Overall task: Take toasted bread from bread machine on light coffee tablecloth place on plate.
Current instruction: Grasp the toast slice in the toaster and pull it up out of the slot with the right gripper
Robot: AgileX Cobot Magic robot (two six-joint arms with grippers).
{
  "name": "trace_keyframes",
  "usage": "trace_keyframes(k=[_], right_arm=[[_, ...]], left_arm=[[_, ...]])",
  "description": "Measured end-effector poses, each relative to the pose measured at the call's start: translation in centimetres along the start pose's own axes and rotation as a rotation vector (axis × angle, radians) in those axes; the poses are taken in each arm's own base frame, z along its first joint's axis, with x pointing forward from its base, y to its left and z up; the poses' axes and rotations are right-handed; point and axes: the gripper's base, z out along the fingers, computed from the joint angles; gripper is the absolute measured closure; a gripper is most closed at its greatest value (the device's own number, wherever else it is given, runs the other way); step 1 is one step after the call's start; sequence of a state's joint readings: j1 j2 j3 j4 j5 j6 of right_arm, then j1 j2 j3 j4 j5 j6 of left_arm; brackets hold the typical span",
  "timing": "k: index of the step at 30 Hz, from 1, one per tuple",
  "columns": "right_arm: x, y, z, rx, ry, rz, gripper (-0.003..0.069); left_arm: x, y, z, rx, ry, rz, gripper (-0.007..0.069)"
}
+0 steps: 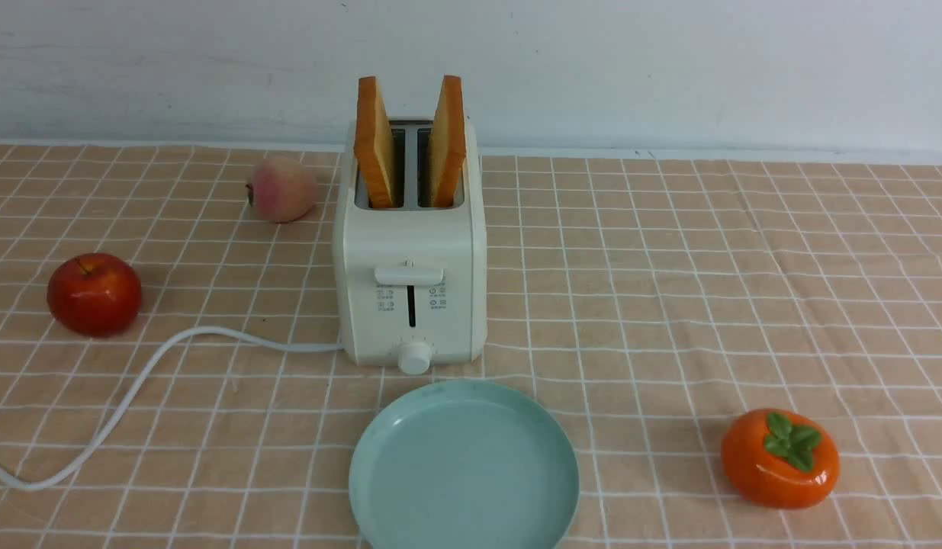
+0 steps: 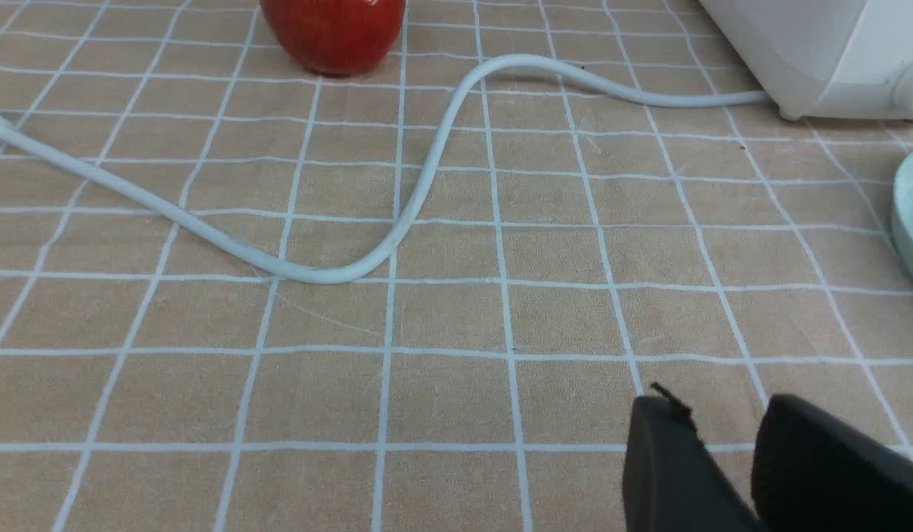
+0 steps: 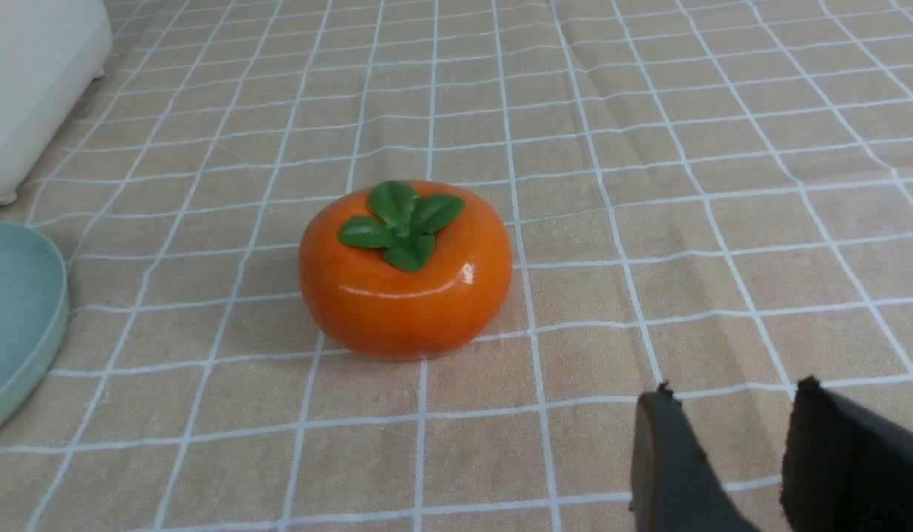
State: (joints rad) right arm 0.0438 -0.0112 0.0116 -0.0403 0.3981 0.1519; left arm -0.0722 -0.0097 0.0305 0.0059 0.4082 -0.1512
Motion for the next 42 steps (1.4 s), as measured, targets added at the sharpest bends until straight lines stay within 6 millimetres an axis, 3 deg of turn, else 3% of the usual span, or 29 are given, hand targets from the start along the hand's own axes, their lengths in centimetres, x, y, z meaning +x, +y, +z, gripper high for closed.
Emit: trace_keyframes(k=[29,37,42], right_arm=[[-0.3,0.1,0.1,-0.011,-0.053,0.006,0.0420],[-2.9,0.5,-0.4,-0.056,-0.355,0.007,0.0420],[-3.8,0.6,-0.9,-0.074,-0.471,0.007,0.0420]], left_arm=[[-0.3,0.0,0.0,-0.002,-0.035,0.017,0.0417],[-2.8,-0.5,-0.4,0.058,-0.311,-0.046,0.0407],[-3.0,-0.5,-0.5,0.066,-0.336,-0.064,0.0399]])
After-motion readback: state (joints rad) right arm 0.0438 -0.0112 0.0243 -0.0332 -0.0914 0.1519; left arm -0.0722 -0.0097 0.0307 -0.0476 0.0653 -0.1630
